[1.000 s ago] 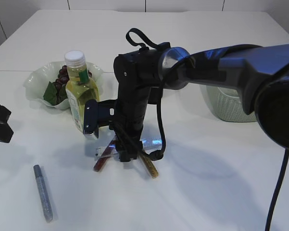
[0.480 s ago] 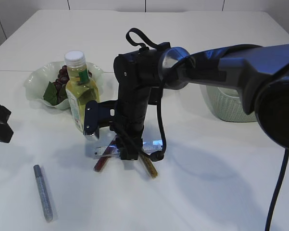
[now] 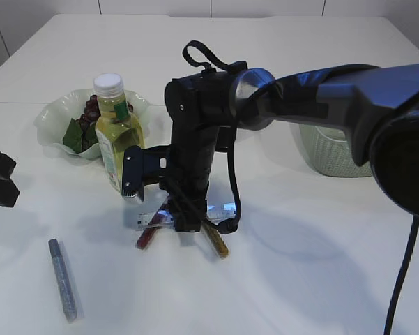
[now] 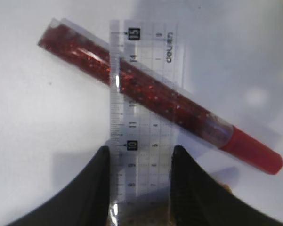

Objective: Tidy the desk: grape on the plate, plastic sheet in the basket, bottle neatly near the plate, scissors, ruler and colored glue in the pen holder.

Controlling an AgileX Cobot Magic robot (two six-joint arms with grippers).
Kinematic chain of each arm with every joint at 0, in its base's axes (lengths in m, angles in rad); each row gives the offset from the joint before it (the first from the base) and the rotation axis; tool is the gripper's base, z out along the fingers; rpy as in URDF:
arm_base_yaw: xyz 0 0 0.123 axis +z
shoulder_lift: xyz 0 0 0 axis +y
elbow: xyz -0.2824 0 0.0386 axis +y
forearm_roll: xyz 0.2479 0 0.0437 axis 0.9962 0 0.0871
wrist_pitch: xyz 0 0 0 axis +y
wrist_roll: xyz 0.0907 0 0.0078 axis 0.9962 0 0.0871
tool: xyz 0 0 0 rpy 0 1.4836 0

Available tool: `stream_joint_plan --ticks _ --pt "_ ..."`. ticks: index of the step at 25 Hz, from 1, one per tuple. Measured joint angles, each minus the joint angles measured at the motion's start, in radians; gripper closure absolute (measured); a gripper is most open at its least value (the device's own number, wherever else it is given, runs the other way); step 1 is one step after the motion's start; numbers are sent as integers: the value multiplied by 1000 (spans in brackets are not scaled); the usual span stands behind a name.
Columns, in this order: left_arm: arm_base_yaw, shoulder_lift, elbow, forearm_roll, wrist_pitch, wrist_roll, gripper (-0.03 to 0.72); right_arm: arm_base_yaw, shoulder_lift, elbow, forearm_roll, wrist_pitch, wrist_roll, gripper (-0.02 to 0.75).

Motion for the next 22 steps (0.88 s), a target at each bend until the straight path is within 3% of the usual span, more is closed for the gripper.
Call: stream_joint_plan --ticks 7,13,22 --pt "0 0 0 0 0 0 316 -6 -15 0 39 54 0 435" --pt "0 0 0 0 0 0 316 -79 -97 0 215 96 0 435" --pt "0 0 0 0 4 0 316 -269 -215 0 528 76 -112 443"
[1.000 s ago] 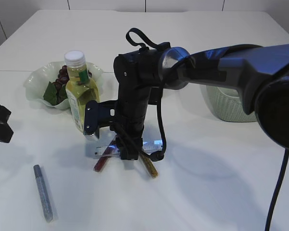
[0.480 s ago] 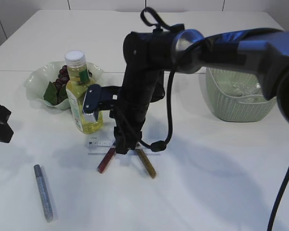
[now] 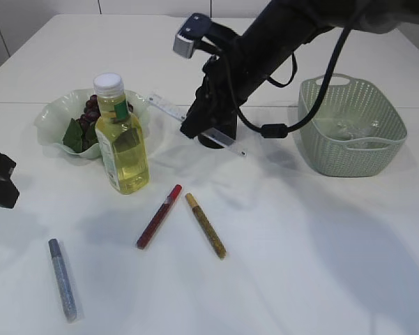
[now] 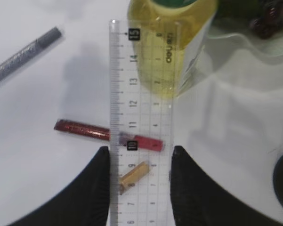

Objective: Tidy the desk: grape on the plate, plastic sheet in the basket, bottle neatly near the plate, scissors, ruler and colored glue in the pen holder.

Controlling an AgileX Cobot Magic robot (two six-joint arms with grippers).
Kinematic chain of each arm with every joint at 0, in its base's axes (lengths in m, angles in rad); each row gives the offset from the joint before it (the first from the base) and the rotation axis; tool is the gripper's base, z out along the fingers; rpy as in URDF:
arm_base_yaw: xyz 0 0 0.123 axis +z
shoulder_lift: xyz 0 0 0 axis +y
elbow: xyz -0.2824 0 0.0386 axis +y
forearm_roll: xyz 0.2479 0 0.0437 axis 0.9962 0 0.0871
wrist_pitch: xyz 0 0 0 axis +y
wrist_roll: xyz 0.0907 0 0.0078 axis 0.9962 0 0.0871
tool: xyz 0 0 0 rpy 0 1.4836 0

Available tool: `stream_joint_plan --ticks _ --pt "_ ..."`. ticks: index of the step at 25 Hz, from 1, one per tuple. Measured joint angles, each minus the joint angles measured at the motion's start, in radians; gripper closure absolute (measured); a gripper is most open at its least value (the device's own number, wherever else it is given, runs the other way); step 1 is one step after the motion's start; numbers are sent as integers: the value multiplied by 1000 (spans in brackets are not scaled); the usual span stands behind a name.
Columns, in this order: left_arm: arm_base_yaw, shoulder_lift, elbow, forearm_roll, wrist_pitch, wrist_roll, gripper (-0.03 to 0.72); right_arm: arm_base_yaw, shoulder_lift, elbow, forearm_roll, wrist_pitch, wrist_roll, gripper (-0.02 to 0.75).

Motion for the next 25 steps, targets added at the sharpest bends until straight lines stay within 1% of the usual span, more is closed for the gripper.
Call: stream_joint_plan --ticks 3,6,12,13,16,19,21,25 --pt "0 0 0 0 4 0 316 -53 0 0 122 -24 -62 443" --pt "0 0 0 -2 17 0 316 -93 0 0 255 -79 -139 443" --pt "0 0 0 -10 26 0 316 -165 17 0 629 -207 -287 443" --pt "0 0 0 -14 26 0 316 -175 27 0 676 -231 -317 442" --pt "0 0 0 -21 28 0 316 -193 57 0 839 -292 -428 443" --pt "0 0 0 -21 34 0 316 -200 87 0 1010 -320 -535 443" --pt "0 0 0 -21 47 0 316 -200 113 -2 1086 -325 -594 442" --pt "0 0 0 -22 66 0 316 -200 180 -37 1119 -326 -646 442"
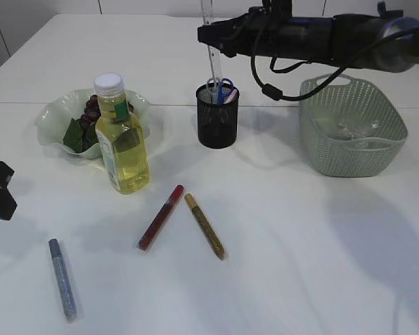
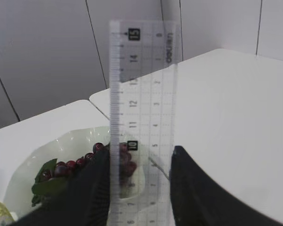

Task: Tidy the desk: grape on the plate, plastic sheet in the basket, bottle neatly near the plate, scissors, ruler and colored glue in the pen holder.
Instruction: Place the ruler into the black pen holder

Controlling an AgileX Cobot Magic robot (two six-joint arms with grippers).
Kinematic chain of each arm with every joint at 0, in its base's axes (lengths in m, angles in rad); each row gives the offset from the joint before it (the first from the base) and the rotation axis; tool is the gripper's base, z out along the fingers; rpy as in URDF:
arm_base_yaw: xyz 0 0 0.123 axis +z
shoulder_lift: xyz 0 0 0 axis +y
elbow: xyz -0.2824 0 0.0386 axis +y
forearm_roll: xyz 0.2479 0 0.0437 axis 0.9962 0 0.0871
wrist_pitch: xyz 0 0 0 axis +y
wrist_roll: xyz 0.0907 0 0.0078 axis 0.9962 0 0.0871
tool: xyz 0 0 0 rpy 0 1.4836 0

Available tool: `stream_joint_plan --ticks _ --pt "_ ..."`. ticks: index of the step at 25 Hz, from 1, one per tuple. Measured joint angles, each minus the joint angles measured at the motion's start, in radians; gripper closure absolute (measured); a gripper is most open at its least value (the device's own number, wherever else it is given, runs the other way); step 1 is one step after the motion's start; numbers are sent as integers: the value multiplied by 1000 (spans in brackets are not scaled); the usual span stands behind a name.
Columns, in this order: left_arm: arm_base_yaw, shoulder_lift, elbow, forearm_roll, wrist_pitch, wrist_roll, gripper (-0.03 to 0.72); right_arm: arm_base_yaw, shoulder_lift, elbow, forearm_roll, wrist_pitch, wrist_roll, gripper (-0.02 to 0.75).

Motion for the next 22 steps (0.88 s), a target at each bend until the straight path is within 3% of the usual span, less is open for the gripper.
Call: stream_joint_plan --ticks 10,22 --pt "0 0 0 0 6 0 319 0 157 -201 9 2 -13 442" --pt "0 0 0 -18 8 0 326 0 215 -213 11 45 15 424"
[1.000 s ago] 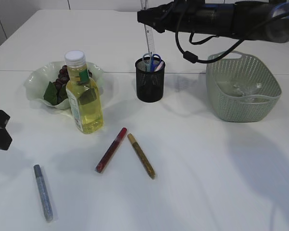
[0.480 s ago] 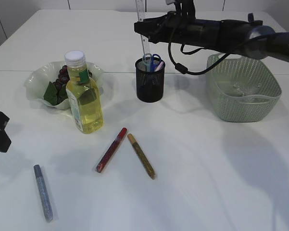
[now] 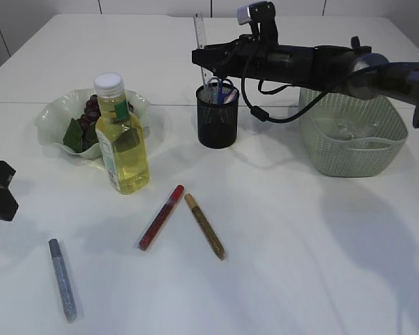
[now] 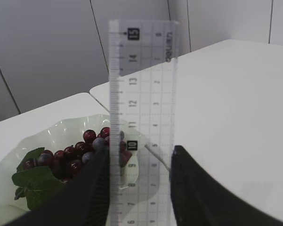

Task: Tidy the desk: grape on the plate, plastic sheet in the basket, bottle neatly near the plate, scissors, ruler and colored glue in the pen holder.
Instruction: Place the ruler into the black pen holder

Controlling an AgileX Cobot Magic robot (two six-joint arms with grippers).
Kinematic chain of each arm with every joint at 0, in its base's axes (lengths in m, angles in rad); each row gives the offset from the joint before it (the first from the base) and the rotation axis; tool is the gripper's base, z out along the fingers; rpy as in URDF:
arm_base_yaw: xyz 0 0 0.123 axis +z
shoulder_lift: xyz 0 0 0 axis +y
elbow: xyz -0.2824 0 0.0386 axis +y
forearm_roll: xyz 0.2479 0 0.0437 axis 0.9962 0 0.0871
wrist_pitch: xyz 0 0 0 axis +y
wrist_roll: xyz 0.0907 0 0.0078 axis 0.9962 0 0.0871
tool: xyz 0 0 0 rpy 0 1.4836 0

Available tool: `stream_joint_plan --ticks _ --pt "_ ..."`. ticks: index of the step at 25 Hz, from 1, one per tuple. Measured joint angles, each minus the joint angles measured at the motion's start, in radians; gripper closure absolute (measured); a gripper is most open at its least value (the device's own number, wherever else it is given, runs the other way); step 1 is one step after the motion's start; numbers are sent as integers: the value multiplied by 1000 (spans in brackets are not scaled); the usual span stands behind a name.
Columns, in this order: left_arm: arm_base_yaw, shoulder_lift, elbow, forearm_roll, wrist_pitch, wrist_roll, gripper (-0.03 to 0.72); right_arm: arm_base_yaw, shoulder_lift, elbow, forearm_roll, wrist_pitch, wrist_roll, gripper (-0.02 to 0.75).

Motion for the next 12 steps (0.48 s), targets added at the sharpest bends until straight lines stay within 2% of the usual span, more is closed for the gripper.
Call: stream_joint_plan --ticks 6,12 --pt "0 0 0 -4 0 0 333 0 0 0 0 0 26 351" --pt "0 0 0 -4 0 0 347 0 0 0 0 0 35 339"
